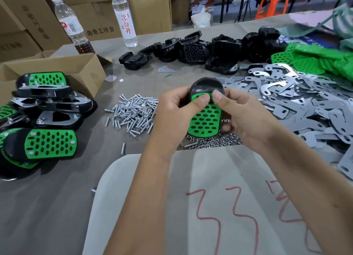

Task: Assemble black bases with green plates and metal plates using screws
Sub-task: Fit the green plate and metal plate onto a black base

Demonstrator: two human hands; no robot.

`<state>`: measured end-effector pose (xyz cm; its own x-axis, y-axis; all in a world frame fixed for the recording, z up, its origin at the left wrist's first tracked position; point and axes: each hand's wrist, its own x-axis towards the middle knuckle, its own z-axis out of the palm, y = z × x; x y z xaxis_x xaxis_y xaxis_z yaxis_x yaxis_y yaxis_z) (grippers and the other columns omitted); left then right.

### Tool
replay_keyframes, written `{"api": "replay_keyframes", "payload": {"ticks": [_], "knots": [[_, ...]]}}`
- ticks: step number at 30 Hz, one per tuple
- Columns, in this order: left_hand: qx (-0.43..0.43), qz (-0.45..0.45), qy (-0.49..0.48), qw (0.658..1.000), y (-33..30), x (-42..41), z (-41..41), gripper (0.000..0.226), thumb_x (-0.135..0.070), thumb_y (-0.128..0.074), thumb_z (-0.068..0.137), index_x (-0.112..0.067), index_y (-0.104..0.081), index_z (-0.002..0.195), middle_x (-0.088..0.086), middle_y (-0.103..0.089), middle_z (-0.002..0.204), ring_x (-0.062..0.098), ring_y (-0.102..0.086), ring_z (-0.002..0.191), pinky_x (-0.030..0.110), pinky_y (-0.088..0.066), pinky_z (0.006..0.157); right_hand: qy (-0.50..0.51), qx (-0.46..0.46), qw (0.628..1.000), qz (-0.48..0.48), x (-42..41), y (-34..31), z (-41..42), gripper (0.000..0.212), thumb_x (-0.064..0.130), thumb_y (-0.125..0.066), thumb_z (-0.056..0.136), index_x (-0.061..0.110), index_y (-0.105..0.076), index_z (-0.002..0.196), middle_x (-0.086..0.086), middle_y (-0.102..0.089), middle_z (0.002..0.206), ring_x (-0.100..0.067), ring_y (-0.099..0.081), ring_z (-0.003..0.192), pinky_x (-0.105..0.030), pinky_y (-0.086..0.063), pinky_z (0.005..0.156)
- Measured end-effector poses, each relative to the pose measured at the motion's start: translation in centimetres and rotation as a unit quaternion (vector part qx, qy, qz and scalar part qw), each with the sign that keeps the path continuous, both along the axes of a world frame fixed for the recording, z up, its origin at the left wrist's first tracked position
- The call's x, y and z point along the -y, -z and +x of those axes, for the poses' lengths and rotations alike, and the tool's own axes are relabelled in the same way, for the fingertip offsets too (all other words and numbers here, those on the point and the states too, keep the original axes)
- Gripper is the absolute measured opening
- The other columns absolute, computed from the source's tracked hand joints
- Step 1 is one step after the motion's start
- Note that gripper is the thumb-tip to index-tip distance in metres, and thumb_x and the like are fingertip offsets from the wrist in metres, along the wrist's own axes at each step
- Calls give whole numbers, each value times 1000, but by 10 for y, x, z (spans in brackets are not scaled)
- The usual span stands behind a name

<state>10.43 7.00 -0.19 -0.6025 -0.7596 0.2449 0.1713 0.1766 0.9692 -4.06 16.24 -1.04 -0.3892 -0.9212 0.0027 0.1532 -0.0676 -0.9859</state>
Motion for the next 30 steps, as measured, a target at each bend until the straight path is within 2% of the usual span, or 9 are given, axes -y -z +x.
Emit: {"api": "replay_keyframes", "payload": {"ticks": [4,7,11,13,18,20,23,26,30], "knots": [[32,4,9,999,-2,7,6,16,-21,-74,84,-15,-82,97,15,-77,93,25,-71,85,58,-59,82,61,-57,996,-23,4,3,8,33,47,-81,76,16,-71,83,-8,-74,84,-16,-61,66,-27,-45,43],[23,47,-93,994,-4,13,10,6,-22,-76,83,-21,-82,80,10,-78,86,28,-72,82,61,-60,82,81,-177,981,-14,8,6,13,34,43,-85,79,17,-70,96,-1,-70,78,-17,-60,58,-36,-53,44],[-9,146,-232,962,-3,28,19,33,-22,-74,94,-25,-76,61,-2,-74,73,18,-70,70,42,-62,66,-66,-523,850,16,8,10,19,17,33,-86,83,30,-74,94,10,-62,85,-1,-54,74,-32,-43,68],[-11,171,-248,954,-1,32,22,32,-27,-71,97,-23,-75,65,-5,-73,73,17,-69,71,34,-58,62,-120,-586,800,52,10,7,23,12,38,-81,86,35,-74,95,13,-58,94,-3,-55,89,-34,-46,80],[35,169,-225,959,5,32,15,27,-34,-65,101,-16,-68,81,5,-71,86,23,-66,81,42,-58,72,-121,-602,786,79,12,3,27,9,33,-73,94,29,-67,89,13,-56,95,-10,-56,90,-33,-44,79],[48,197,-196,959,7,33,15,22,-28,-70,97,-13,-67,80,1,-75,80,21,-71,79,37,-59,71,-45,-540,838,58,12,5,24,11,27,-67,100,23,-64,90,8,-63,85,-6,-56,74,-28,-44,70],[71,210,-135,966,7,30,13,11,-3,-74,86,-9,-71,94,10,-79,89,29,-77,90,49,-63,84,107,-348,931,-17,8,0,13,14,17,-65,102,15,-67,88,1,-65,64,-4,-47,48,-15,-36,49],[119,175,-137,968,7,22,6,27,2,-79,80,-7,-68,103,15,-78,96,31,-78,89,57,-62,86,147,-209,965,-64,4,-6,4,11,13,-70,98,15,-76,89,5,-66,65,-6,-51,50,-16,-42,49],[135,100,-131,977,4,6,-3,29,-7,-84,69,-19,-75,94,2,-79,81,24,-78,80,47,-63,79,105,-161,979,-71,6,-4,7,17,-4,-64,98,6,-77,101,-11,-73,76,-17,-65,62,-26,-59,60]]}}
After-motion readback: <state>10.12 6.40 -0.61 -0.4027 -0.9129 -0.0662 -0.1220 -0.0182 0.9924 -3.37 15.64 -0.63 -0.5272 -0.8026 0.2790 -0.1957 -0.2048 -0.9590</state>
